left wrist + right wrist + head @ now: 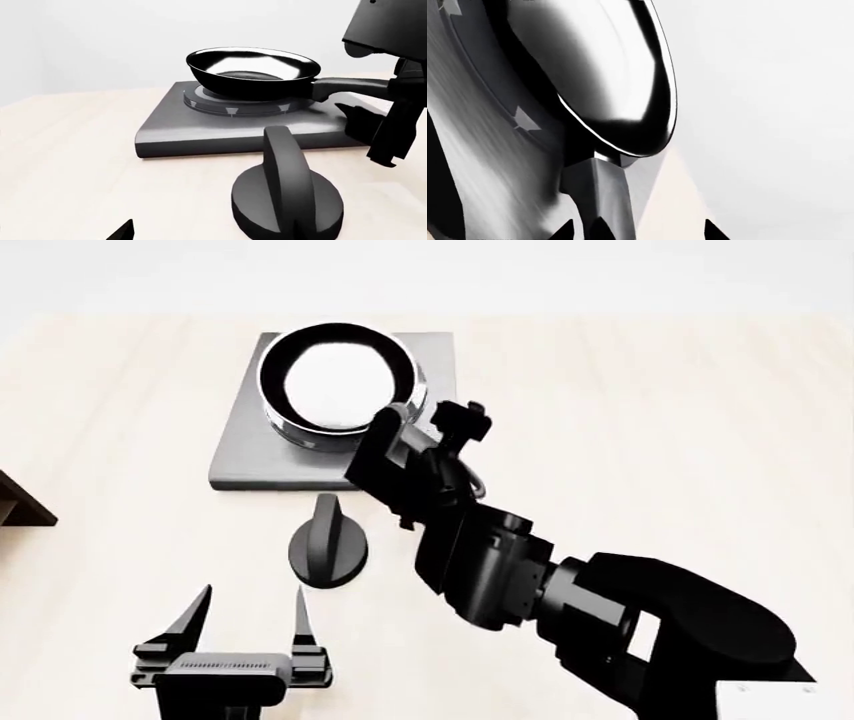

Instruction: Turn on the stove and put the frying pan on it.

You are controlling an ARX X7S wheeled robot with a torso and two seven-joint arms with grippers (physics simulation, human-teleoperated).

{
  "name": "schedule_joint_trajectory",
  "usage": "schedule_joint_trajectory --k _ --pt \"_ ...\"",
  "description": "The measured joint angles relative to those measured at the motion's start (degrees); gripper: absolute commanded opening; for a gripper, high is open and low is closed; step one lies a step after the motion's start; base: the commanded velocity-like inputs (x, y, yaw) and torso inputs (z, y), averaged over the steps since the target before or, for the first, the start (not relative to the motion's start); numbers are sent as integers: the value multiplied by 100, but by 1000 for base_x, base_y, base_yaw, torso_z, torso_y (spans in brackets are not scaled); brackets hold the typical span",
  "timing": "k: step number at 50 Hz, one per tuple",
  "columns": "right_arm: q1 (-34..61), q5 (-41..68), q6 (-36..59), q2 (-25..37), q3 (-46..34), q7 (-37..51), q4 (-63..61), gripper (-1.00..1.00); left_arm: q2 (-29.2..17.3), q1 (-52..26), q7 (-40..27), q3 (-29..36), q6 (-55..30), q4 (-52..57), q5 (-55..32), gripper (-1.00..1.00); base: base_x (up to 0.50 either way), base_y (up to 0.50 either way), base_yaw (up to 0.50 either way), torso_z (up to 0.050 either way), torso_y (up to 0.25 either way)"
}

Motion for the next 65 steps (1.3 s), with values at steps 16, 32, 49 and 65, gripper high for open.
schedule_joint_trajectory --k 16,32,49,65 --pt "341 1140 -131 26 13 -543 -36 100 -18 5 -26 9 0 25 -10 100 0 0 0 0 0" --pt "689 1767 -280 15 1 -762 -152 100 -23 2 -40 41 -1 15 -7 100 0 0 0 0 0" --pt "1145 2203 -103 893 237 -245 -1730 100 -43 1 -61 63 -50 47 -26 100 0 0 0 0 0" --pt "782 2312 -318 3028 481 1172 -4853 100 -44 -23 -139 97 -196 155 -3 100 0 0 0 0 0"
